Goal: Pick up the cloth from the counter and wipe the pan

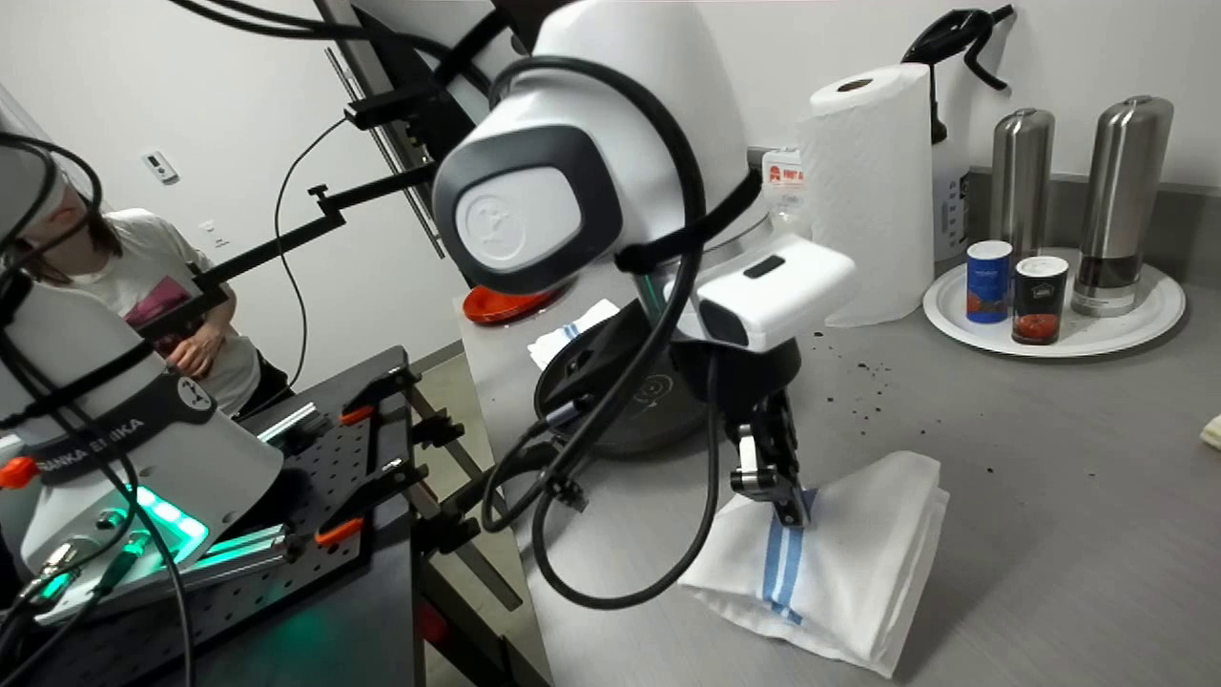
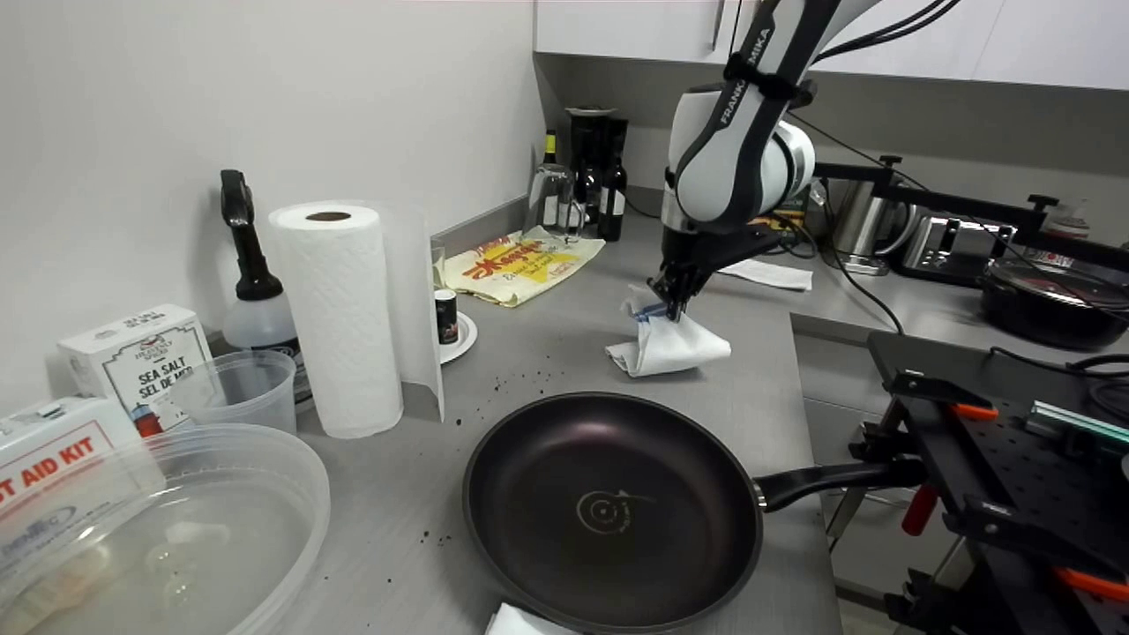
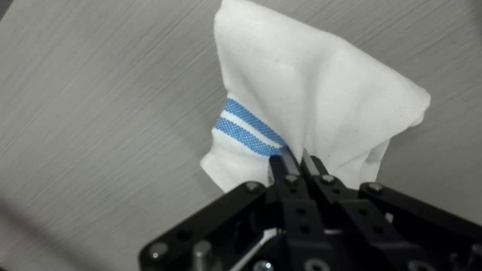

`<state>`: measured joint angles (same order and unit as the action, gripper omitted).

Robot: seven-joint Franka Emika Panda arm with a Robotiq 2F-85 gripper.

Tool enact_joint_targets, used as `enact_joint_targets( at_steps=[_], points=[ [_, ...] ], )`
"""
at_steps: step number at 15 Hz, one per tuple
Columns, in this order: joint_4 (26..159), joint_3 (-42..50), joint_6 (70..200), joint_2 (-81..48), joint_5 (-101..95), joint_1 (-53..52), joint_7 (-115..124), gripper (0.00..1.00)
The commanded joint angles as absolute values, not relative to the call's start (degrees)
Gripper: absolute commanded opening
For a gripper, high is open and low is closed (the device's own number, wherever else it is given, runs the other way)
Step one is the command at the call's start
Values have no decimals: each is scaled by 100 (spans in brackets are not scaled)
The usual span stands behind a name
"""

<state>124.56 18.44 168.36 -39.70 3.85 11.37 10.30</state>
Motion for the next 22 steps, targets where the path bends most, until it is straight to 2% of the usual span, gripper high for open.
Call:
enact_joint_targets(
  at_steps=[1, 6, 11, 15, 22],
  points=[
    [12934, 2077, 16719, -3099, 315, 895, 1035, 1],
    [13733, 1728, 16666, -1855, 290, 773, 872, 1],
    [14357, 1638, 16520, -941, -135, 99, 1227, 1],
    [14826, 1158, 16383, -354, -275, -233, 1577, 1],
    [15449, 29, 16227, -209, -8, -531, 2215, 1]
  ],
)
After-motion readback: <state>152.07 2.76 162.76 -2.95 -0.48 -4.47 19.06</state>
